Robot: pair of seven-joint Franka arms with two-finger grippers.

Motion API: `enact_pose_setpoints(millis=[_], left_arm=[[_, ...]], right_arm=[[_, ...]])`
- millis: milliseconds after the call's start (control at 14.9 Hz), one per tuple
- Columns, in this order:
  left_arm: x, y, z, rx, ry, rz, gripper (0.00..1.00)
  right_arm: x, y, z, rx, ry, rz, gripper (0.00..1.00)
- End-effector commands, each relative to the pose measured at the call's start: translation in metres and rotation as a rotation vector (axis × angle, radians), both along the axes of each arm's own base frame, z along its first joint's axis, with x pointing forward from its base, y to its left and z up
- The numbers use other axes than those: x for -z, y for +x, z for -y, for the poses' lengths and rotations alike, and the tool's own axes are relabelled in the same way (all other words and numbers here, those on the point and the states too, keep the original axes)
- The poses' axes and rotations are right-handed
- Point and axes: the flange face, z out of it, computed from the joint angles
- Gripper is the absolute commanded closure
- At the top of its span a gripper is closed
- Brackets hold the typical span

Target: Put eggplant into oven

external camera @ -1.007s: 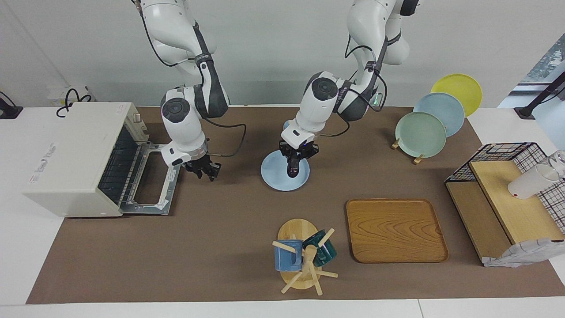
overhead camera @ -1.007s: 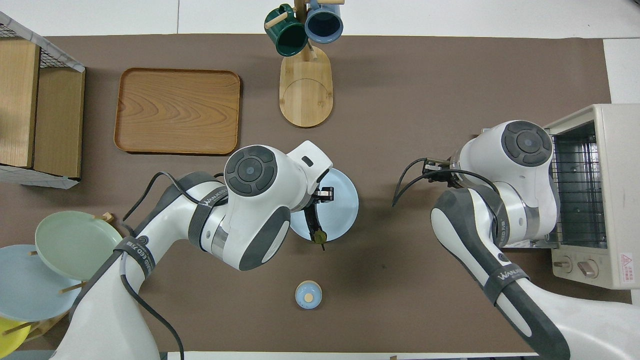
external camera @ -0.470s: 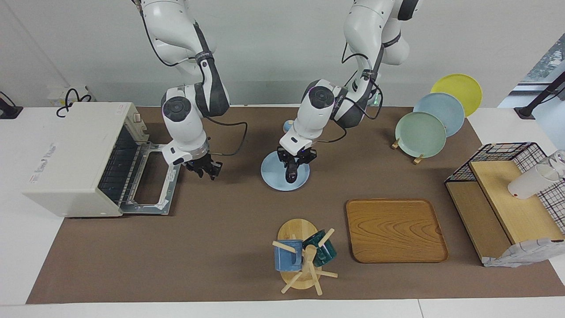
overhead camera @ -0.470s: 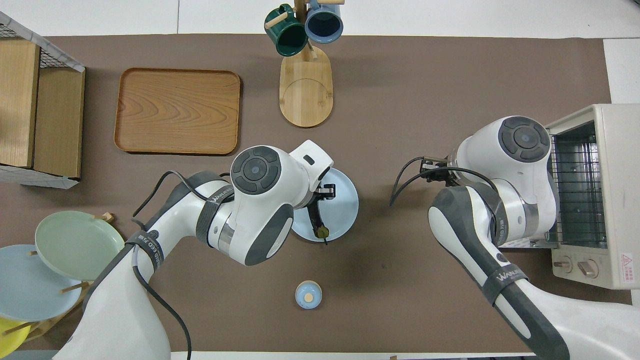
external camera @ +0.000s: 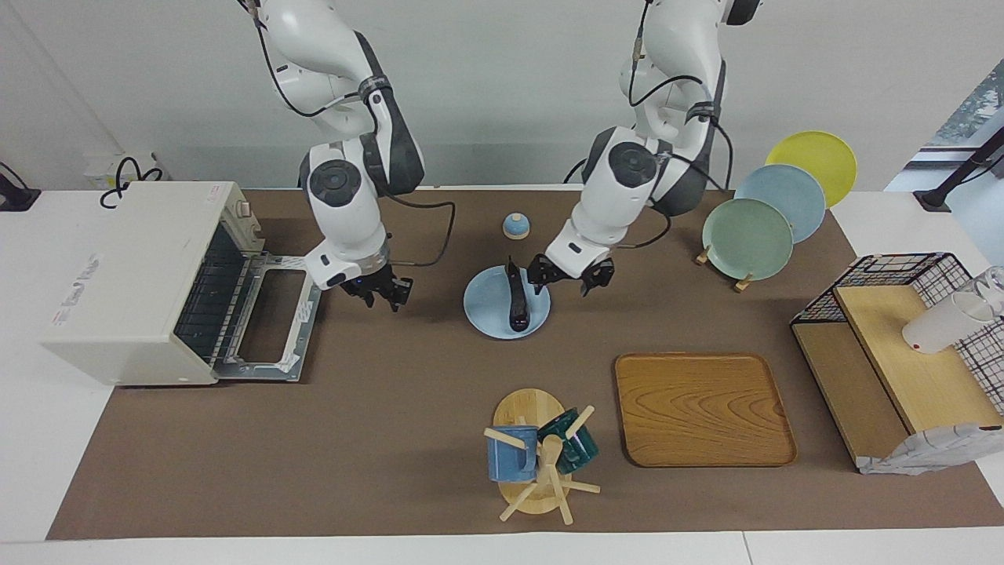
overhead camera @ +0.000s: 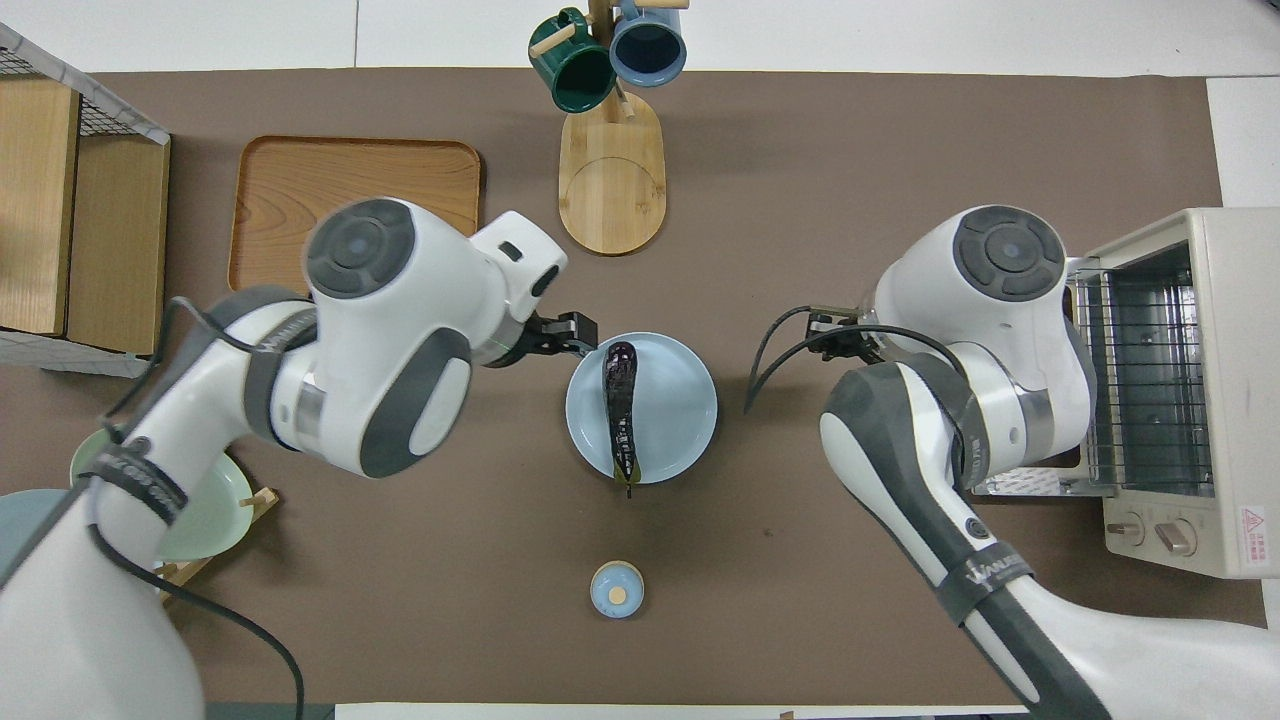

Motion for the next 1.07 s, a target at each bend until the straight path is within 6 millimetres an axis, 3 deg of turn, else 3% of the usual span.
enact_pose_setpoints(millis=[0,134,201,403,604,672,739,1007], left_arm=[[-0.053,0.033,-0.070,0.015,-0.018,-0.019,0.00],[-0.074,0.051,-0.122,-0.003,-0.019,-0.010,0.00],[-0.081,0.054,-0.142,-0.020,-0.009,-0.004,0.00],[-0.093,0.058,-0.193,-0.012,0.079,0.031,0.00],[-0.094,0.059,-0.216,0.032,0.084,0.037,0.00],[-0.098,0.058,-0.219,0.027,0.084,0.042,0.00],[-0.103,0.056,-0.221,0.026,0.085,0.040,0.00],[-0.134,0.042,-0.225,0.043,0.132,0.014,0.00]], right_arm=[[-0.026,0.004,-0.072,-0.041,0.015,0.017,0.46],[-0.030,-0.003,-0.116,-0.025,0.015,0.036,0.47],[-0.034,-0.005,-0.152,-0.008,0.021,0.053,0.47],[-0.017,-0.017,-0.255,0.005,0.008,0.060,0.47],[-0.009,-0.043,-0.308,-0.020,0.031,0.131,0.47],[0.005,-0.054,-0.318,-0.046,0.040,0.148,0.46],[0.024,-0.061,-0.315,-0.058,0.033,0.152,0.46],[0.047,-0.079,-0.304,-0.101,0.001,0.161,0.43]])
